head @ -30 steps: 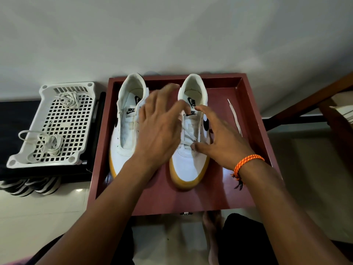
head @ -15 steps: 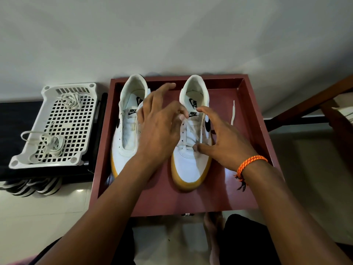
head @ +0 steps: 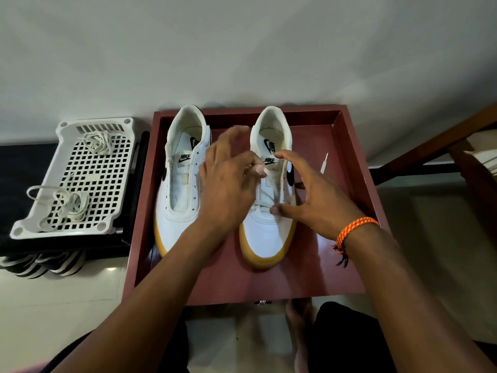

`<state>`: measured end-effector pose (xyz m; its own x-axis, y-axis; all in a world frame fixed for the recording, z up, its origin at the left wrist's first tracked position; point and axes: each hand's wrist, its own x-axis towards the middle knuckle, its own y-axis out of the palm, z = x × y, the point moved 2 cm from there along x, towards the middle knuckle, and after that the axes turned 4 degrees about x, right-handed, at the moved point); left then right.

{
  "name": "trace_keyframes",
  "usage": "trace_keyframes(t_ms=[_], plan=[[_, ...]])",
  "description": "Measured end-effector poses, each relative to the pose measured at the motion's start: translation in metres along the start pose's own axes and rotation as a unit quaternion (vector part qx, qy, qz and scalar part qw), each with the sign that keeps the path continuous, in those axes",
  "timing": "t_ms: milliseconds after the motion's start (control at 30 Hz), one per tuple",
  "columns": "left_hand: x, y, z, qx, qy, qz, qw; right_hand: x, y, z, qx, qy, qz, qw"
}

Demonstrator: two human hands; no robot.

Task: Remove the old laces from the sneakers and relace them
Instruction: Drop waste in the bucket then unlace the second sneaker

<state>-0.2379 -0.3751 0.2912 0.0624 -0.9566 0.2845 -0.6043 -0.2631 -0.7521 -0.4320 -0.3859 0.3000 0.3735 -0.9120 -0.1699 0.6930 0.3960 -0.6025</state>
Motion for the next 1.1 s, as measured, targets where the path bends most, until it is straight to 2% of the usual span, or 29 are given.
trace_keyframes(t_ms=[100, 200, 300, 367, 567, 633, 800, 900, 1000, 1100], plan=[[0.003, -0.007, 0.003, 0.016, 0.003, -0.013, 1.0, 0.0, 0.0, -0.001, 0.006, 0.001, 0.005, 1.0], [-0.008, 0.001, -0.003, 0.067, 0.071, 0.067, 0.993, -0.001, -0.001, 0.001, 0.007, -0.003, 0.01, 1.0], [-0.02, 0.018, -0.004, 0.102, 0.084, 0.131, 0.983, -0.001, -0.001, 0.002, 0.002, -0.01, 0.012, 1.0], [-0.018, 0.019, -0.004, 0.082, 0.061, 0.116, 0.988, -0.001, 0.0, 0.003, 0.0, -0.011, 0.013, 1.0], [0.0, -0.003, 0.001, 0.008, -0.032, 0.006, 0.999, -0.002, -0.002, 0.005, 0.0, 0.003, 0.016, 1.0], [-0.001, -0.004, -0.001, 0.013, -0.025, 0.018, 0.999, -0.002, -0.002, 0.005, 0.009, 0.006, 0.023, 1.0], [-0.016, 0.009, -0.005, 0.096, 0.085, 0.11, 0.986, -0.001, 0.0, 0.006, 0.013, 0.007, 0.022, 1.0], [-0.021, 0.018, -0.002, 0.101, 0.073, 0.135, 0.983, -0.001, 0.001, 0.006, 0.008, 0.005, 0.022, 1.0], [-0.012, 0.014, -0.005, 0.056, 0.05, 0.097, 0.993, -0.001, 0.001, 0.005, 0.0, 0.006, 0.018, 1.0], [-0.001, 0.0, -0.003, 0.002, -0.015, 0.019, 1.0, -0.001, 0.001, 0.005, -0.006, 0.007, 0.015, 1.0]])
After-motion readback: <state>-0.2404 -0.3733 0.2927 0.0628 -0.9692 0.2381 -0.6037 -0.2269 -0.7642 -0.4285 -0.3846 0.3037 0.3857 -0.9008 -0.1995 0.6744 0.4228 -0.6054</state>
